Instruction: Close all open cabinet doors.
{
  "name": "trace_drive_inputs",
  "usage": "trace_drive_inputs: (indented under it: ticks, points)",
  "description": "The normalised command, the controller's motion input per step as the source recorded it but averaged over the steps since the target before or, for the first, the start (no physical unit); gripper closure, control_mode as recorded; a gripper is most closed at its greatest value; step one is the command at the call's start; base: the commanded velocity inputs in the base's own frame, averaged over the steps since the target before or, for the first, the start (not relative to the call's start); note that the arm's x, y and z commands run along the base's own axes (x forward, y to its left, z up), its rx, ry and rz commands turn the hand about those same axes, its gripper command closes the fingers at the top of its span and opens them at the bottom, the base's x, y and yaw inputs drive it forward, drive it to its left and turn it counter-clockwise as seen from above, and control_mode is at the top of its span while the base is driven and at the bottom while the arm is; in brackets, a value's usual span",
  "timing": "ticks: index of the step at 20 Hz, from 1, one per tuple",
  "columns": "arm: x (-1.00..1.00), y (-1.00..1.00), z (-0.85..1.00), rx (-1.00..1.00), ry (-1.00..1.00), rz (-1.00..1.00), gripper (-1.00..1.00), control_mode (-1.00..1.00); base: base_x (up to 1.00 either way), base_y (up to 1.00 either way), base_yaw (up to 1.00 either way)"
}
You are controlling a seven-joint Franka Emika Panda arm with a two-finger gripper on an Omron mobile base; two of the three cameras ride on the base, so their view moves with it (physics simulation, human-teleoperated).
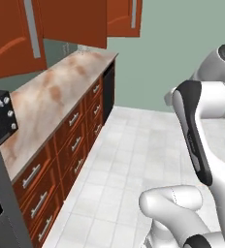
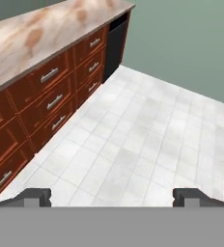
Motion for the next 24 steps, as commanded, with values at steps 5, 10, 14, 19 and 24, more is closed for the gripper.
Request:
trace_drive_inputs:
  ticks: [5,10,14,19,24]
  points:
    - [0.00,0.00,0.00,0.00,0.00,0.00,-1.00,1.00,0.92,0.13,0.23]
    - [0.00,0.00,0.00,0.00,0.00,0.00,-1.00,1.00,0.79,0.05,0.40]
    - [0.00,0.00,0.00,0.00,0.00,0.00,-1.00,1.00,0.64,0.00,0.56]
    - [0.00,0.00,0.00,0.00,0.00,0.00,-1.00,1.00,0.55,0.00,0.67]
    - [0.00,0.00,0.00,0.00,0.00,0.00,-1.00,1.00,0.60,0.00,0.63]
